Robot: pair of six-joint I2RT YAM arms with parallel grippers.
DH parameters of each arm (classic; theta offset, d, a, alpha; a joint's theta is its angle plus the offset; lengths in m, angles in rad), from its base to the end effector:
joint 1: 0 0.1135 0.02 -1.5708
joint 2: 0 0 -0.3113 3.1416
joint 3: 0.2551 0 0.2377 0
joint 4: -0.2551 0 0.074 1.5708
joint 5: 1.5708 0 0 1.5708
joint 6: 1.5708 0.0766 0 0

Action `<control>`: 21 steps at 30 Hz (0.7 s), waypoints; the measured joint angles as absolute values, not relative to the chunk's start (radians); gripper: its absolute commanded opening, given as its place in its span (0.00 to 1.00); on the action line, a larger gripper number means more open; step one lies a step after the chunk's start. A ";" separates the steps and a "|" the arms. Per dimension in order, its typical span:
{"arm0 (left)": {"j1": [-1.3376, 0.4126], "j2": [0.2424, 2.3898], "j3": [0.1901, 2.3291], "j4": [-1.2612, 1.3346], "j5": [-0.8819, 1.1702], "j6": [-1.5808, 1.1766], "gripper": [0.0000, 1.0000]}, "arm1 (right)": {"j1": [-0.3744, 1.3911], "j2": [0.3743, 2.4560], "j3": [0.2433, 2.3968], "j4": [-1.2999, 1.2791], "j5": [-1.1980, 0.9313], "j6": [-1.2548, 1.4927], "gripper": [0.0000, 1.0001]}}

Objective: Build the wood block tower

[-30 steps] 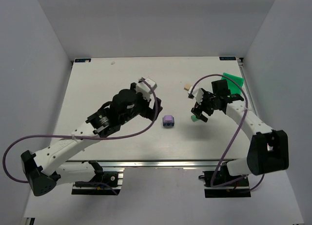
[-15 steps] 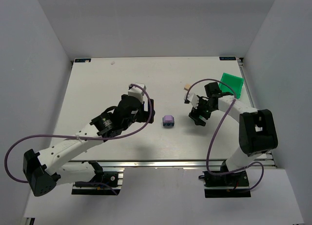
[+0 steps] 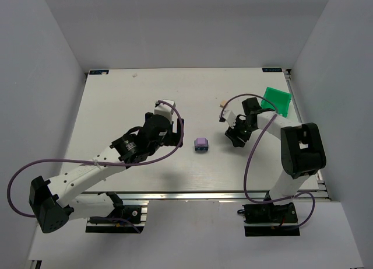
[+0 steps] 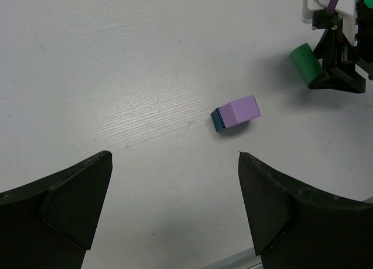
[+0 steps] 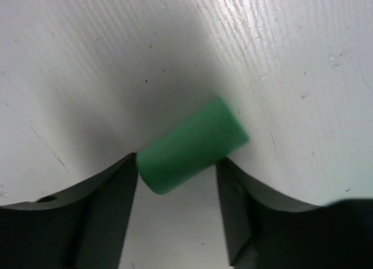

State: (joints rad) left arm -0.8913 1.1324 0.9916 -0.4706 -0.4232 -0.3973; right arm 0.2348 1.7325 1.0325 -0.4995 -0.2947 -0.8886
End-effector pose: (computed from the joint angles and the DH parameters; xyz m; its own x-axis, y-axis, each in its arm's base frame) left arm 0.1764 -0.1683 0.3399 -0.5253 0.0888 -0.8463 0.3196 0.9423 -0.0995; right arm 0.3237 0.1003 0.1812 -0.3191 -0.8400 -0.4388 -0.9084 0.4030 -0.1110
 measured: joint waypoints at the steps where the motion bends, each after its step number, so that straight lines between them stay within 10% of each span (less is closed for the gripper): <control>1: -0.891 1.132 0.992 -0.471 -0.424 -0.397 0.98 | 0.235 1.734 1.033 -0.493 -0.295 -0.881 0.43; 6: -0.891 1.136 0.992 -0.471 -0.430 -0.398 0.98 | 0.235 1.728 1.016 -0.435 -0.292 -0.818 0.07; 11: -0.891 1.158 1.006 -0.473 -0.422 -0.398 0.98 | 0.236 1.682 0.949 -0.344 -0.281 -0.761 0.02; 21: -0.891 1.174 1.021 -0.486 -0.356 -0.390 0.98 | 0.241 1.600 0.925 -0.278 -0.231 -0.683 0.89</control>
State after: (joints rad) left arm -0.8913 1.1736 1.0214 -0.4858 -0.3561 -0.3897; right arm 0.2405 1.6001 0.9253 -0.2779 -0.2310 -0.6830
